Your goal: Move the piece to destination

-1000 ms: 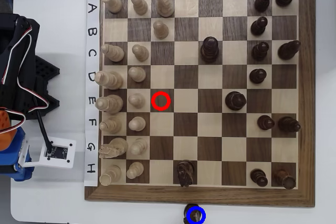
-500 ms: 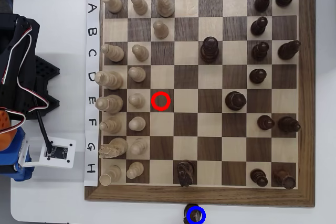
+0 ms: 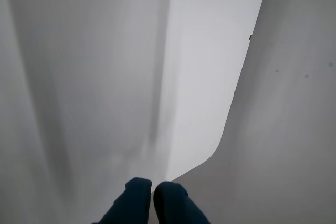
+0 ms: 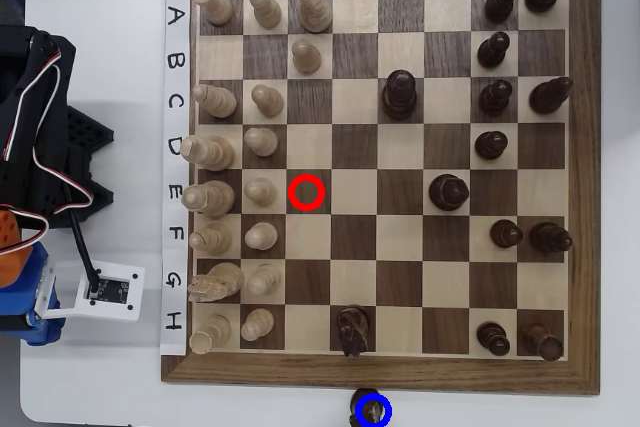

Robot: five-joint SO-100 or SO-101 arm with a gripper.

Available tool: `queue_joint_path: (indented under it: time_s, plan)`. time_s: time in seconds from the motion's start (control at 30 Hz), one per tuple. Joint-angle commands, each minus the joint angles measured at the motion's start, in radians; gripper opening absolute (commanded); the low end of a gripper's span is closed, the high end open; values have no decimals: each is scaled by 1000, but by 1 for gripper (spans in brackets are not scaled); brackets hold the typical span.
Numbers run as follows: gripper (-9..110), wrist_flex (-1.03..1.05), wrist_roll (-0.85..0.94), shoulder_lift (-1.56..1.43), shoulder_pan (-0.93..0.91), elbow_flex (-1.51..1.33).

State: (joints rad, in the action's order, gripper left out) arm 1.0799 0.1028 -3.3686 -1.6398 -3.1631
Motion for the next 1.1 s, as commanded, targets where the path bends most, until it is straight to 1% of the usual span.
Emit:
queue_joint_path:
  time_s: [0.0, 1.07]
  plan:
    - [0, 8, -40, -58, -26, 37]
    - [0, 6, -48, -58, -31, 37]
